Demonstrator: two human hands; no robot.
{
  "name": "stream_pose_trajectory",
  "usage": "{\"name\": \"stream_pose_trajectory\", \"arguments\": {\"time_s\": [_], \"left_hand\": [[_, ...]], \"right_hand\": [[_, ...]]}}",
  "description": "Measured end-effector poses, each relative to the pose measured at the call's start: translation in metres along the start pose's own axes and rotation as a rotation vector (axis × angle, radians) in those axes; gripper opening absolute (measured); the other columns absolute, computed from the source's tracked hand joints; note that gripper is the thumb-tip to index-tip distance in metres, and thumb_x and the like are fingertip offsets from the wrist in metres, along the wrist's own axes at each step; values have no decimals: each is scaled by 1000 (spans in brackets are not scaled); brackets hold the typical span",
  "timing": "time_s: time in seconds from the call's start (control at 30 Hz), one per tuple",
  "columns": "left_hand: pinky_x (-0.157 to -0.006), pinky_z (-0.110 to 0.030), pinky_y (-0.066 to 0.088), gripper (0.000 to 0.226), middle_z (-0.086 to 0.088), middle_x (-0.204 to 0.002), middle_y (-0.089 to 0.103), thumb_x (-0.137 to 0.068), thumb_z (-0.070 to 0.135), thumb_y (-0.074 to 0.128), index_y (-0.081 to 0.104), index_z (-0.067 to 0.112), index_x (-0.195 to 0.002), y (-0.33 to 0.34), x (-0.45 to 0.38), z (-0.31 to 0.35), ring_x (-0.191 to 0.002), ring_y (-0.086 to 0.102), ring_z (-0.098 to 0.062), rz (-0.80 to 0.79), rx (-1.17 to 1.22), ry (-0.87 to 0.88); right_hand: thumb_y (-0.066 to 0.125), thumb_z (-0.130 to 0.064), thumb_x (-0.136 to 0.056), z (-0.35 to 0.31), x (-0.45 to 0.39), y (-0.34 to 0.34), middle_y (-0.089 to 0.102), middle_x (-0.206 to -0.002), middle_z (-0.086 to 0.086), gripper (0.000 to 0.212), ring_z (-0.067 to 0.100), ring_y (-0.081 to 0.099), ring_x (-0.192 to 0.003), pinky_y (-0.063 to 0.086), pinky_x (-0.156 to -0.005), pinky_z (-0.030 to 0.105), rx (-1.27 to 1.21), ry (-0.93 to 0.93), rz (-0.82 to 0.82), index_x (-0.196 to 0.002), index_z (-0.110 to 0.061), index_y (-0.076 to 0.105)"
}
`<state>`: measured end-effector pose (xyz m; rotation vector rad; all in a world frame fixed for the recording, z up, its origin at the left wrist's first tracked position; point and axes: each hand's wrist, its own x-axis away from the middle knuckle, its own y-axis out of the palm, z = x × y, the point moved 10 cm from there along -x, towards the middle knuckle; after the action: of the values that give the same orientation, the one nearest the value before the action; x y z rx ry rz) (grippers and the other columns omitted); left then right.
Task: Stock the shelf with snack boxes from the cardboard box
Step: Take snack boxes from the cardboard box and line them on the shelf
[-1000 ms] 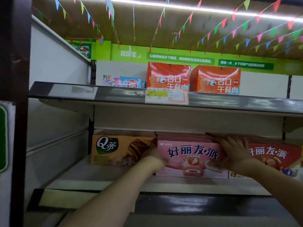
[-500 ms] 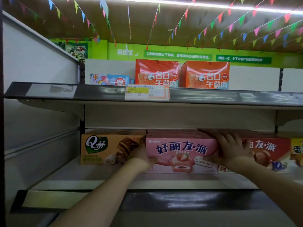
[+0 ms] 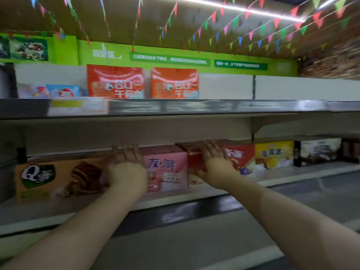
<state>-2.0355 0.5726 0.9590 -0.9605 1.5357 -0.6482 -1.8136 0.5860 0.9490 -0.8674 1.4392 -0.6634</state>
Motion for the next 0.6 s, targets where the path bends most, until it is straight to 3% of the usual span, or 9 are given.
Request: {"name": "stream_pose_trajectory", "arguments": {"time_s": [0.1,0.17,0.3,0.47,0.6], "left_hand": [[-96,-44,43,68,-19,-148,32,-94,40,48,23,8,-148,-32,23,64,-127,42,-35,18,31,107],[-90,-40,44,52,-12,-135,43,-92,36,49,37,12,-137,-59,47,130,-119,47,-31,42,62,223],[-91,-39,43,42,-5,-130,50,-92,39,48,47,19,-129,-118,116,283,-121,47,-27,92,206,448],[-77,-34,43,28,-3,-121,59,-94,31,48,57,20,-117,-179,203,471,-113,55,-26,61,326,699],[-84,-37,49,31,-4,-125,57,-94,25,49,54,18,-124,-219,256,582,-116,56,-26,70,405,869]], "right_hand": [[48,-57,-91,31,31,-30,13,-161,3,78,25,-2,-149,4,-118,43,23,-39,36,-152,-14,21],[45,-55,-94,73,64,-54,15,-160,4,73,25,-4,-149,4,-119,43,53,-31,26,-150,-12,26],[43,-51,-97,181,149,-91,14,-160,-1,62,22,-6,-149,3,-120,43,49,25,-70,-147,-17,30],[39,-46,-99,326,253,-123,15,-159,2,58,23,-7,-149,3,-121,42,79,233,-204,-148,-16,28],[42,-27,-96,422,310,-157,29,-153,5,49,22,6,-148,3,-121,38,43,375,-197,-142,-13,35]]}}
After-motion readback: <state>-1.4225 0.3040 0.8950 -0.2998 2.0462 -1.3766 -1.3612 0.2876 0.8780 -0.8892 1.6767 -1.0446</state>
